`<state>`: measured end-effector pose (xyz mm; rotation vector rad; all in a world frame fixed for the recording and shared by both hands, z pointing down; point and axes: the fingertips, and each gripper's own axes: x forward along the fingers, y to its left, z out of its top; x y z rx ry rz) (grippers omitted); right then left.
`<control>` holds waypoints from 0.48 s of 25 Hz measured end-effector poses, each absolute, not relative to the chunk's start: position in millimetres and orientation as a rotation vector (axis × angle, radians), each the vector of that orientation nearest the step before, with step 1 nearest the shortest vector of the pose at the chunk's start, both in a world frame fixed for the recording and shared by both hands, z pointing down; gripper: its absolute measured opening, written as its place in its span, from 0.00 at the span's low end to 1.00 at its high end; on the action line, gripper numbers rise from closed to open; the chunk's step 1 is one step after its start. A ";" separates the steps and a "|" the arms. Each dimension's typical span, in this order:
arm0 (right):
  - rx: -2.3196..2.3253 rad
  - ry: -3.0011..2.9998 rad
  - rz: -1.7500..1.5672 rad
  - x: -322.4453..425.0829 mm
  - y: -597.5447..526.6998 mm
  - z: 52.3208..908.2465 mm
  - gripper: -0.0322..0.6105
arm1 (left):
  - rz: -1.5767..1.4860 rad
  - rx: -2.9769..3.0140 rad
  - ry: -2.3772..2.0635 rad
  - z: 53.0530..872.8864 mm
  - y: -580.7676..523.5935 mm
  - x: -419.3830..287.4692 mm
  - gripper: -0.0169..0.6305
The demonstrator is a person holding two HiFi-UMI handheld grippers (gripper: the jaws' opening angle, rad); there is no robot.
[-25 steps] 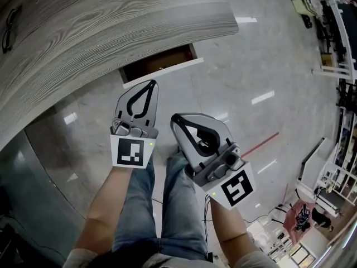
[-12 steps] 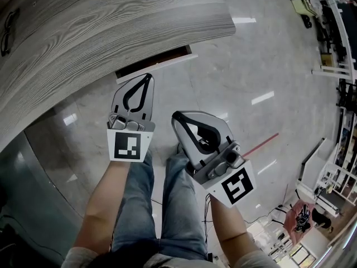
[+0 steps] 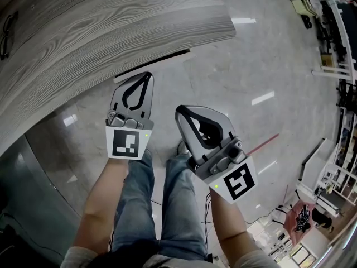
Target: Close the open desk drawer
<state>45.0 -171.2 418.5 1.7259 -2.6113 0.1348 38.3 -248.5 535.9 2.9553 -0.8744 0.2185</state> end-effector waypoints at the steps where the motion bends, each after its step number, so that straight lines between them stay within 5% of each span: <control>1: 1.730 -2.610 0.135 45.2 -171.7 417.5 0.06 | 0.212 2.942 -0.881 534.9 -252.0 37.6 0.04; 12: 1.733 -2.604 0.149 42.0 -177.3 408.8 0.06 | 0.226 2.960 -0.920 521.6 -287.0 30.7 0.04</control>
